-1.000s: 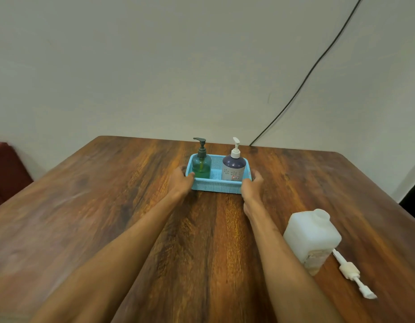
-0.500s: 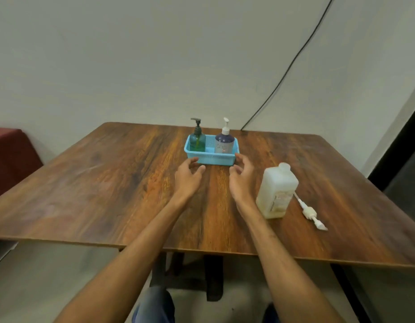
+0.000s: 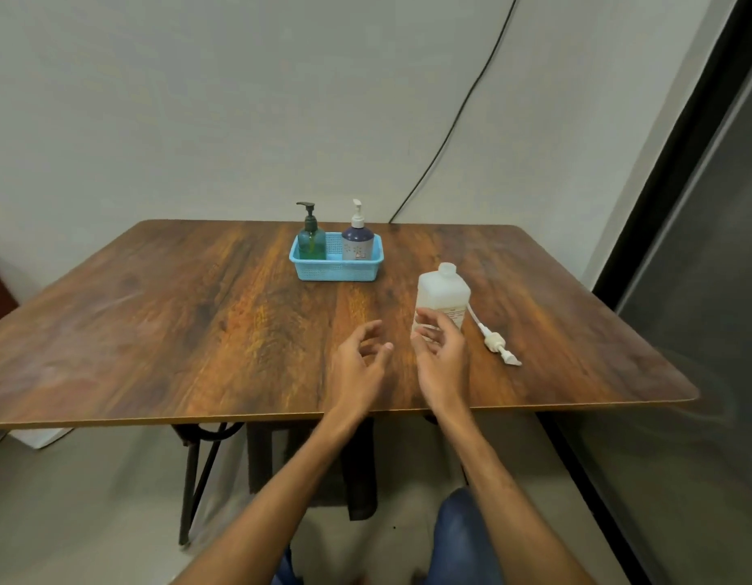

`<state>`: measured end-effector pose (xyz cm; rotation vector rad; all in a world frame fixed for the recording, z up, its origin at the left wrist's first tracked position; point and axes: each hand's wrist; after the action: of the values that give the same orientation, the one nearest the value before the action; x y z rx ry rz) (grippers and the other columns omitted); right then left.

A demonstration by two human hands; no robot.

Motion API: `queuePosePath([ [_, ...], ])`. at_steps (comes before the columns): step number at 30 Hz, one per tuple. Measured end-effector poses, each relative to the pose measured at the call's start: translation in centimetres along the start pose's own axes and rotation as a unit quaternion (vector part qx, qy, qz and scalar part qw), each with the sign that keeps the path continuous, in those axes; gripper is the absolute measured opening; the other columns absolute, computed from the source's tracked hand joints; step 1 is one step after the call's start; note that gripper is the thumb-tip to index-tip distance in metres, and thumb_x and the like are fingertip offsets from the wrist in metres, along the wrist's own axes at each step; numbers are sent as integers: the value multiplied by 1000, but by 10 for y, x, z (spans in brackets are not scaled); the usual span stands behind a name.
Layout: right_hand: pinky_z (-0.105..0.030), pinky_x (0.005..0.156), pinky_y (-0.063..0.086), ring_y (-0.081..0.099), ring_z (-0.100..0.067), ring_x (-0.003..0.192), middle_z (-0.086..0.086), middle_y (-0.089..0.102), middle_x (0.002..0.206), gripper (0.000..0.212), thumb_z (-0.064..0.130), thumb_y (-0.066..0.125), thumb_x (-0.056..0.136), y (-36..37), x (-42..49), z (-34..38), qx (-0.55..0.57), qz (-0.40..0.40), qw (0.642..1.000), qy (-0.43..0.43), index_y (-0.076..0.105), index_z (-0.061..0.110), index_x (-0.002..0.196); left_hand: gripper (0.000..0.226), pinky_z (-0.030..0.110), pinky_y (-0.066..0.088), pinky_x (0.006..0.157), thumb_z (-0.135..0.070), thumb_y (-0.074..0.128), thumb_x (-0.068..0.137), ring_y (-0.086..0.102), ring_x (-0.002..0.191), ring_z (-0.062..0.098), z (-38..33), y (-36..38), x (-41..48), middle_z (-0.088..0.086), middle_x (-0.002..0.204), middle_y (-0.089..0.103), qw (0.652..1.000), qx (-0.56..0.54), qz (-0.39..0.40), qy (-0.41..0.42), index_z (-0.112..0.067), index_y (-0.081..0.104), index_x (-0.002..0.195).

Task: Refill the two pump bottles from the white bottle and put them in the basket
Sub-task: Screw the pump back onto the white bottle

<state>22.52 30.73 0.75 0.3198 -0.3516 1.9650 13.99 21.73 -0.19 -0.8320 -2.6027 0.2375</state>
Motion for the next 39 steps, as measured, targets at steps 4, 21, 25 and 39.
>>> queuePosePath([
  [4, -12, 79, 54, 65, -3, 104, 5, 69, 114, 30, 2, 65, 92, -27, -7, -13, -15, -61, 998, -12, 68, 15, 119, 48, 10, 48, 81, -21, 69, 93, 59, 113, 4, 0, 15, -3, -4, 136, 60, 1000, 9, 25, 6, -18, 55, 138],
  [21, -38, 89, 46, 49, -19, 112, 1, 55, 118, 43, 25, 75, 82, -97, 55, -68, -355, -85, 931, 16, 60, 23, 122, 101, 44, 42, 114, -31, 87, 75, 40, 140, 16, -6, 95, 48, -1, 154, 36, 999, 42, 10, 1, -22, 26, 154],
  [25, -40, 92, 47, 53, -24, 112, -2, 60, 120, 53, 34, 77, 82, -98, 69, -82, -385, -38, 921, 43, 56, 23, 130, 98, 50, 48, 108, -37, 87, 72, 48, 134, 14, -2, 98, 64, -6, 149, 45, 999, 22, 26, 10, -26, 29, 150],
  [39, -36, 56, 57, 60, -5, 72, 9, 64, 85, 19, 15, 79, 83, -96, 74, -52, -281, -90, 956, -4, 64, 22, 94, 79, 7, 46, 70, -27, 87, 73, 52, 111, 3, -9, 80, 70, -13, 126, 53, 999, -4, 34, 6, -18, 45, 140],
])
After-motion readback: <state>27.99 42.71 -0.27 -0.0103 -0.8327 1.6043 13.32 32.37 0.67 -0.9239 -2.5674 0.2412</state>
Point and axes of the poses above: each hand's wrist, its own x-axis towards the middle knuckle, its own y-axis out of the palm, z = x × y
